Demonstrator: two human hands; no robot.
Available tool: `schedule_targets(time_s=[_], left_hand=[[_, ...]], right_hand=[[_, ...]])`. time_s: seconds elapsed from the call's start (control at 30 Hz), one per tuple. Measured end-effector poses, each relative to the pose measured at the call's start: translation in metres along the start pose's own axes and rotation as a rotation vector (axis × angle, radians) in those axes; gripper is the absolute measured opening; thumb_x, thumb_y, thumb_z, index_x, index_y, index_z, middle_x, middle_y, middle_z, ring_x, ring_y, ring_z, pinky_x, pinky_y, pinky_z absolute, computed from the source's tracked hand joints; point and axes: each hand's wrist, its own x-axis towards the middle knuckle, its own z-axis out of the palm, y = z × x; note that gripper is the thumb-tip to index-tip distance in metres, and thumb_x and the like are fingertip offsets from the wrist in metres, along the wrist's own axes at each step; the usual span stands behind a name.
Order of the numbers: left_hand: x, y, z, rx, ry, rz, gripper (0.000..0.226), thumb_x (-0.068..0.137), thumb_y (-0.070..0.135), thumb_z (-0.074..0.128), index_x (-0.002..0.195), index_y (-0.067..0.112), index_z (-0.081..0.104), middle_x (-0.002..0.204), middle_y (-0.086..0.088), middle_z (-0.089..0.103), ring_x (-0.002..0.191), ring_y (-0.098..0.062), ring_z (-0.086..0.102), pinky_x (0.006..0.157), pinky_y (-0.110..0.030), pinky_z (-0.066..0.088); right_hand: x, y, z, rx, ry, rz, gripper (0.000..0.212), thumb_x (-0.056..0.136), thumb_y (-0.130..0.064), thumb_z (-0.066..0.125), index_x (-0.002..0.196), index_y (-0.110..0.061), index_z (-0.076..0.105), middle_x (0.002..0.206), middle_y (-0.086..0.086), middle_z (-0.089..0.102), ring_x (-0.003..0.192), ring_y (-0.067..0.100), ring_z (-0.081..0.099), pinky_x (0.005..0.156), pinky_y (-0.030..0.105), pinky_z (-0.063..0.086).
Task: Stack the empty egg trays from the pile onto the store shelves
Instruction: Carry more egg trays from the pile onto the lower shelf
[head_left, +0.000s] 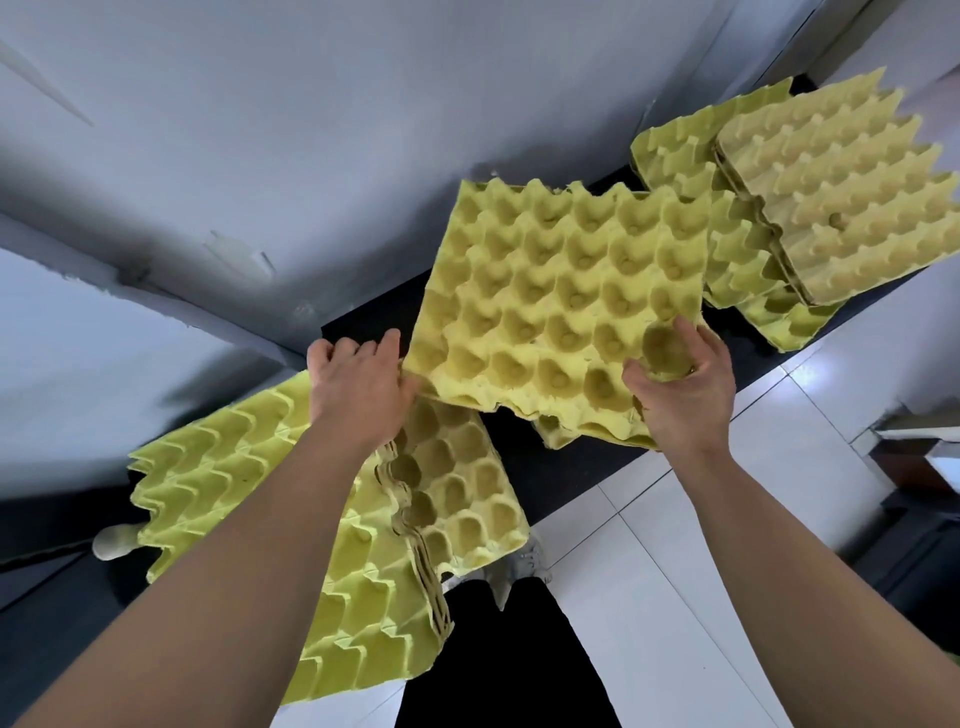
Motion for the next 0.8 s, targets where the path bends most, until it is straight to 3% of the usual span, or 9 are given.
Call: schedule_targets(time_s=[0.07,0.2,0.33,0.4,0.5,0.6,0.67,0.73,0.8], left_hand=[[-0.001,-0.004,0.0,-0.018,-0.003,0.0,0.05,0.1,0.045,0.031,0.144,0.02,0.032,0.111,0.005,0.065,0.111,-0.023,0.05,0.097,-0.04,0.015],[0.0,0.003,-0.002,-0.086,-0.021,-0.01,0.039,0.098,0.022,0.035,0.137,0.017,0.037,0.089,0.007,0.058,0.105,-0.024,0.051,0.105,-0.04,0.016],[-0.004,0.013,-0.013,-0.416,0.011,-0.015,0.039,0.102,0.025,0.031,0.138,0.012,0.04,0.079,0.001,0.057,0.093,-0.025,0.054,0.11,-0.04,0.025],[-0.013,0.019,-0.023,-0.742,0.02,-0.07,0.036,0.104,0.031,0.034,0.135,0.013,0.043,0.086,0.001,0.06,0.085,-0.021,0.055,0.091,-0.04,0.04],[-0.028,0.025,-0.041,-1.004,0.072,-0.197,0.036,0.103,0.037,0.038,0.132,0.018,0.044,0.087,0.01,0.058,0.075,-0.006,0.054,0.062,-0.027,0.038],[-0.048,0.023,-0.065,-1.118,0.159,-0.302,0.038,0.1,0.041,0.045,0.126,0.013,0.046,0.076,0.005,0.06,0.062,-0.003,0.057,0.051,-0.022,0.037],[-0.07,0.021,-0.083,-1.14,0.217,-0.339,0.045,0.095,0.049,0.052,0.122,0.015,0.047,0.073,0.006,0.06,0.057,0.001,0.056,0.047,-0.018,0.037],[-0.098,0.019,-0.099,-1.128,0.254,-0.341,0.056,0.085,0.06,0.059,0.122,0.019,0.047,0.087,0.006,0.064,0.066,0.002,0.059,0.054,-0.022,0.041],[-0.129,0.018,-0.113,-1.124,0.283,-0.357,0.064,0.079,0.062,0.065,0.127,0.023,0.047,0.11,0.005,0.062,0.092,-0.008,0.062,0.071,-0.031,0.049]], right_hand=[[0.001,0.002,-0.001,0.024,0.01,0.049,0.073,0.072,-0.03,0.076,0.139,-0.023,0.048,0.143,-0.006,0.039,0.13,0.009,0.04,0.109,0.038,0.038],[-0.004,0.0,-0.003,0.076,0.007,0.048,0.072,0.072,-0.027,0.077,0.138,-0.023,0.048,0.141,-0.005,0.041,0.129,0.01,0.041,0.108,0.039,0.039],[-0.004,-0.008,-0.015,0.117,0.01,0.063,0.072,0.071,-0.026,0.077,0.137,-0.024,0.049,0.136,-0.007,0.047,0.124,0.007,0.046,0.105,0.037,0.043],[-0.006,-0.017,-0.023,0.135,0.003,0.052,0.072,0.07,-0.026,0.078,0.136,-0.025,0.05,0.133,-0.008,0.049,0.122,0.006,0.048,0.104,0.035,0.044],[-0.01,-0.033,-0.036,0.151,-0.015,0.012,0.071,0.07,-0.028,0.078,0.136,-0.025,0.051,0.131,-0.01,0.05,0.118,0.002,0.049,0.102,0.031,0.045],[-0.017,-0.053,-0.052,0.132,-0.065,-0.049,0.071,0.069,-0.033,0.076,0.135,-0.028,0.05,0.131,-0.013,0.05,0.118,0.001,0.048,0.101,0.028,0.044],[-0.023,-0.068,-0.065,0.108,-0.113,-0.108,0.067,0.072,-0.035,0.075,0.134,-0.029,0.051,0.131,-0.015,0.049,0.118,-0.001,0.046,0.097,0.018,0.043],[-0.029,-0.083,-0.078,0.068,-0.166,-0.184,0.061,0.075,-0.035,0.074,0.131,-0.03,0.052,0.133,-0.014,0.048,0.119,-0.002,0.044,0.084,0.0,0.037],[-0.037,-0.099,-0.091,0.035,-0.23,-0.261,0.053,0.077,-0.034,0.074,0.127,-0.031,0.056,0.137,-0.011,0.046,0.122,0.001,0.042,0.075,-0.005,0.033]])
